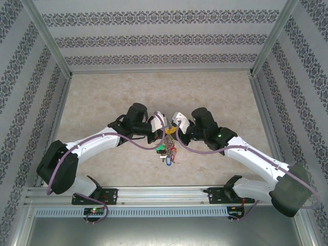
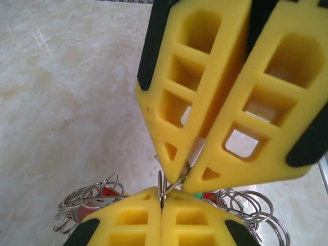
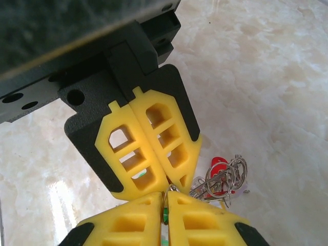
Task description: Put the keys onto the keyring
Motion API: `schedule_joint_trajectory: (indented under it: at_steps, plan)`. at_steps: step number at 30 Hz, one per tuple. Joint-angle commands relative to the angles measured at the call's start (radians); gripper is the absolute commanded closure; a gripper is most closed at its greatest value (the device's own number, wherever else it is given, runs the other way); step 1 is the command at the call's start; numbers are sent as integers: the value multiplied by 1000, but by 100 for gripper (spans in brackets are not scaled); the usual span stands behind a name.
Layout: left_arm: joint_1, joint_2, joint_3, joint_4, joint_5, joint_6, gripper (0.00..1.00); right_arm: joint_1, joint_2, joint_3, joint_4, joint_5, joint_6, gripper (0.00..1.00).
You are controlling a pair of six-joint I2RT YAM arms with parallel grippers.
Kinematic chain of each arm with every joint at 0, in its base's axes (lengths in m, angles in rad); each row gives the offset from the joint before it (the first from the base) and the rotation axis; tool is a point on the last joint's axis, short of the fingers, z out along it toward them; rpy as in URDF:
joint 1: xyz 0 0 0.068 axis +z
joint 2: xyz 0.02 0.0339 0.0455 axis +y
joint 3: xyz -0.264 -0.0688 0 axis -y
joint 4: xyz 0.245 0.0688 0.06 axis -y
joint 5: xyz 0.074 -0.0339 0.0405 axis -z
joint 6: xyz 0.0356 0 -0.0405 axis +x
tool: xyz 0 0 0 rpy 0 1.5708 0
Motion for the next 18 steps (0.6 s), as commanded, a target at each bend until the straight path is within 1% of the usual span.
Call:
schedule_joint_trajectory:
  at_steps: [1,12,13,17,18]
  plan:
    - [-2,-5,45,33,13,18,100,5,17,30,-30,-20,-19,88]
    - [-2,-13,40,35,14,12,100,6,43,46,-33,-2,-18,89]
    - [-2,-13,40,36,14,12,100,6,44,44,-33,2,-17,90]
    - [-3,-18,34,41,3,13,100,5,37,41,-37,40,-6,100]
    - [-2,-17,30,46,-4,9,100,2,30,37,-29,52,3,100]
